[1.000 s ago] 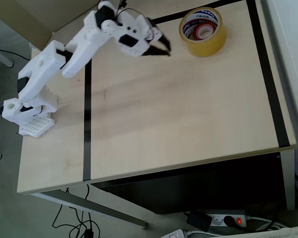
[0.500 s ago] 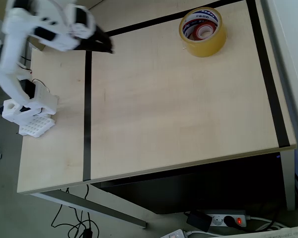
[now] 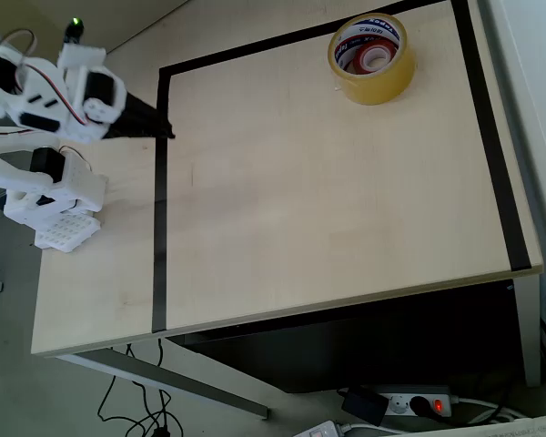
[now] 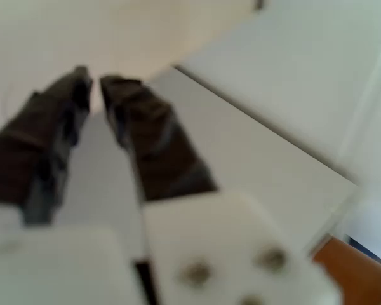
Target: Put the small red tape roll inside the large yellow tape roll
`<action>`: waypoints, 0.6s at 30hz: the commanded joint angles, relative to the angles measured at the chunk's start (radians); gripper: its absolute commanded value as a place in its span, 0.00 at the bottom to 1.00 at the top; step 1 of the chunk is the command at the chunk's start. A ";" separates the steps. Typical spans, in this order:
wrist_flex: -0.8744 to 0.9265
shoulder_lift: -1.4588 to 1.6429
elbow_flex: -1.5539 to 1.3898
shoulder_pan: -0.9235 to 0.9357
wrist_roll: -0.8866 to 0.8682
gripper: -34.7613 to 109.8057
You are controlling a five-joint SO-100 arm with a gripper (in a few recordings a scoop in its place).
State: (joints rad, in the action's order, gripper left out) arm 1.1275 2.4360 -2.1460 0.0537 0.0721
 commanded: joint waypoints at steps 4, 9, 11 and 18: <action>-0.078 0.244 -0.278 -0.020 -0.023 0.24; -0.078 0.591 -0.528 -0.092 -0.026 0.24; -0.031 0.793 -0.635 -0.140 -0.026 0.24; 0.011 0.900 -0.813 -0.129 -0.041 0.24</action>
State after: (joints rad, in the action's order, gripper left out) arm 1.1321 3.2935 -2.9345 -0.0644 0.0430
